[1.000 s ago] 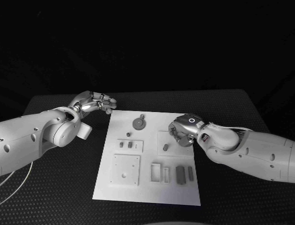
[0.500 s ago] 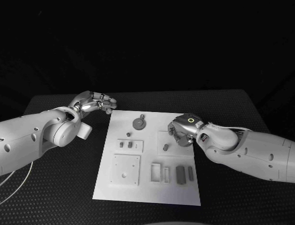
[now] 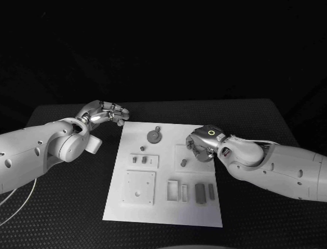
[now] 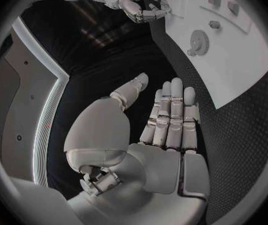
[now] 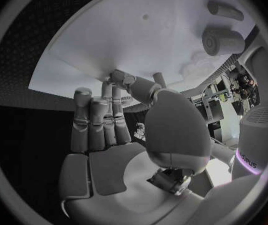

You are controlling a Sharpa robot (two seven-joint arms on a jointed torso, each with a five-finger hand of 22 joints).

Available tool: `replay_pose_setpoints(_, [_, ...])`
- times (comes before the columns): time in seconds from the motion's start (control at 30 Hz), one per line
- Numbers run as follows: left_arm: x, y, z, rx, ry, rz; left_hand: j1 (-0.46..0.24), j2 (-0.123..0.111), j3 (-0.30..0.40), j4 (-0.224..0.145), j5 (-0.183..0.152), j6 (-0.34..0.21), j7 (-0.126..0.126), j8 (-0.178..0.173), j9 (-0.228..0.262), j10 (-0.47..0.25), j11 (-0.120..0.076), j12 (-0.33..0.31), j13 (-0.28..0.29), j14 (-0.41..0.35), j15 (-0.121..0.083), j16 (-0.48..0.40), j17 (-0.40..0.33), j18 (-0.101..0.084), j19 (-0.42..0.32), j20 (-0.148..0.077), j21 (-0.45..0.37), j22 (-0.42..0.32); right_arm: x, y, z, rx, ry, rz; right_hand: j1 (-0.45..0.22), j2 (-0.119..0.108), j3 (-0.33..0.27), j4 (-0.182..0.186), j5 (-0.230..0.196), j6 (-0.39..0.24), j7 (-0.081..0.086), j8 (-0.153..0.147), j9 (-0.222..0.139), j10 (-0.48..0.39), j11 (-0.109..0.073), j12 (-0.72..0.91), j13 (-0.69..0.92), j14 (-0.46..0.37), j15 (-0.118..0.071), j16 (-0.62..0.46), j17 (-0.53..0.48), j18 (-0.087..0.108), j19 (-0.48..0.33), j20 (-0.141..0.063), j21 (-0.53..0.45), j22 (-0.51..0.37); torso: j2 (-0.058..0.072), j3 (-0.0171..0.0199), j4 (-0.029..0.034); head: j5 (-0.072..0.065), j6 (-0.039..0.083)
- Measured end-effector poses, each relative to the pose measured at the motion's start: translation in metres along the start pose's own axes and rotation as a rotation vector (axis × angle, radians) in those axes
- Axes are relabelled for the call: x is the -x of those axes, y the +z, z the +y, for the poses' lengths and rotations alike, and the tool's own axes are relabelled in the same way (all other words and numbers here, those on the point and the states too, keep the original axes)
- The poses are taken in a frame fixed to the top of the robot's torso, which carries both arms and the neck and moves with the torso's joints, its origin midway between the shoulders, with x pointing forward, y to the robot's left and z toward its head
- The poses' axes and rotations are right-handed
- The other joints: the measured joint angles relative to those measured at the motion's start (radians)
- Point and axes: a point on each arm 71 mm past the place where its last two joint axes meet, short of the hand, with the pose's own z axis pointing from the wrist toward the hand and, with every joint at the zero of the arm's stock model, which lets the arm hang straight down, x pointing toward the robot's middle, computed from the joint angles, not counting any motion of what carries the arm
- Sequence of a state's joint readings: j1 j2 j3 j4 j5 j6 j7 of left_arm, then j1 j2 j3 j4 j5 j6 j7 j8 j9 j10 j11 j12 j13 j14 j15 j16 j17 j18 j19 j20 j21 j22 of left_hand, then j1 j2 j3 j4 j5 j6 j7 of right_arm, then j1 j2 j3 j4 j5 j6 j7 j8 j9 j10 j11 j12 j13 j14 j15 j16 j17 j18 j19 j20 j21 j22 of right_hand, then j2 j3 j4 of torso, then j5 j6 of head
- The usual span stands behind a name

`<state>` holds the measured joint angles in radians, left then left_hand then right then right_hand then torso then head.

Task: Assemble the parts on the task board

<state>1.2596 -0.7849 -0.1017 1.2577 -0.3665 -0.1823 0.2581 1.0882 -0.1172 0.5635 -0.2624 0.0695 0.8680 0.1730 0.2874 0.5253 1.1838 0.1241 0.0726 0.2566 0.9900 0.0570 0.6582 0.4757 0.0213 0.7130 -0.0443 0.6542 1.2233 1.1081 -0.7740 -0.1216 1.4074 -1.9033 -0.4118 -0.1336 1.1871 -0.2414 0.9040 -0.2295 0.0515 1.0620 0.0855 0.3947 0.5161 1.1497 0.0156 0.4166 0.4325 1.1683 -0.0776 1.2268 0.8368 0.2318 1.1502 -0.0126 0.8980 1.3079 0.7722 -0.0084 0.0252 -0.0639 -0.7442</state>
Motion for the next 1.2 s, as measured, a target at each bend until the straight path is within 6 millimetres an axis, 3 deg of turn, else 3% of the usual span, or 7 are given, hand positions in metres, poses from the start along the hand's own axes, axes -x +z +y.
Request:
replay_pose_setpoints(0.23, [0.0004, -0.0002, 0.0001, 0.000, 0.000, -0.001, 0.000, 0.000, 0.000, 0.000, 0.000, 0.000, 0.000, 0.000, 0.000, 0.000, 0.000, 0.000, 0.000, 0.000, 0.000, 0.000, 0.001, 0.000, 0.000, 0.000, 0.000, 0.000, 0.0008, -0.0042, -0.0007, -0.003, 0.001, 0.008, -0.017, 0.017, -0.003, -0.003, -0.006, 0.003, 0.003, 0.000, 0.001, 0.000, 0.000, 0.004, -0.003, 0.000, 0.000, 0.000, 0.003, 0.000, 0.000, 0.000, 0.005, 0.000, 0.000, -0.0001, 0.0000, 0.001, -0.001])
replay_pose_setpoints(1.2, [0.0006, -0.0004, 0.0002, 0.001, 0.000, -0.001, 0.000, 0.000, 0.000, 0.000, 0.000, -0.006, 0.001, 0.000, 0.000, 0.000, 0.000, 0.000, -0.001, 0.000, 0.000, -0.004, 0.005, 0.000, 0.000, 0.000, -0.004, 0.002, 0.0066, -0.0085, -0.0027, -0.014, 0.008, 0.002, -0.017, 0.016, -0.012, -0.008, -0.005, 0.007, 0.000, 0.000, 0.003, 0.001, -0.001, 0.003, -0.005, 0.003, -0.004, 0.000, 0.006, 0.000, 0.002, 0.002, 0.006, 0.000, 0.000, 0.0000, -0.0009, -0.002, -0.001])
